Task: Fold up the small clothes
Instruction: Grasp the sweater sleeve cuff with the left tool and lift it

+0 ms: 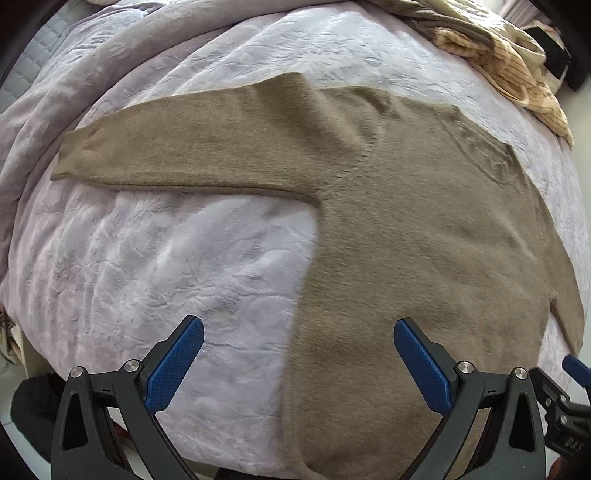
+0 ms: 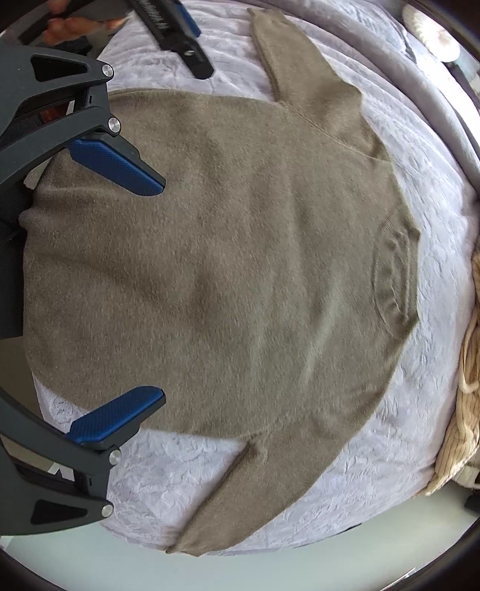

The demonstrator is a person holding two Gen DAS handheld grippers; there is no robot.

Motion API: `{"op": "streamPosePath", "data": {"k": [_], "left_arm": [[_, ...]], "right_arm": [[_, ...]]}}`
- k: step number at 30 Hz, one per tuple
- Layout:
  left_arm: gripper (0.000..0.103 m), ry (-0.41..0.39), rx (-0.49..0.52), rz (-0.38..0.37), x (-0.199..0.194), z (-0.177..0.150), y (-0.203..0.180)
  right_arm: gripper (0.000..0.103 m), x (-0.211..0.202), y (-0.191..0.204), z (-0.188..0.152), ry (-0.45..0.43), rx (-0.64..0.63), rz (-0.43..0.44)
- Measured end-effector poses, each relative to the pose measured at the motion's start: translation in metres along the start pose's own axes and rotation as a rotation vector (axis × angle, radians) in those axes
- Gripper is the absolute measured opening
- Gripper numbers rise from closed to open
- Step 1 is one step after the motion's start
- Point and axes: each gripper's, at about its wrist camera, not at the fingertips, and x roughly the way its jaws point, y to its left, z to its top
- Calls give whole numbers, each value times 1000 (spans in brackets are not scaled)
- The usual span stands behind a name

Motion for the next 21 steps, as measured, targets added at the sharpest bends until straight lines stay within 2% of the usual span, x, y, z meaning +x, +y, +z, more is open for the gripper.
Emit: {"op": "streamPosePath", "data": {"k": [4, 8, 11, 14, 16, 19, 20, 21], "left_arm": [[103, -23, -91, 30, 28, 23, 54], [103, -85, -190, -8, 49, 52, 111], [103, -157, -284, -66, 62, 75, 160], [103, -212, -390, -163, 76, 94, 207], [103, -221, -442, -210, 81, 97, 226], [103, -257, -502, -250, 79, 94, 235], [94, -288, -518, -253, 76, 97, 235], [80, -316, -536, -248, 73, 97, 239]], "right_arm": [[103, 15, 36, -2, 26, -82, 23], [103, 26, 71, -7, 30, -159, 59], [103, 32, 92, -10, 17, -202, 92], [103, 36, 106, -12, 2, -234, 127], [103, 40, 112, -12, -9, -247, 150], [103, 49, 120, -10, -10, -247, 189], [103, 50, 120, -9, -16, -247, 208], [103, 51, 122, -9, -23, -248, 221]]}}
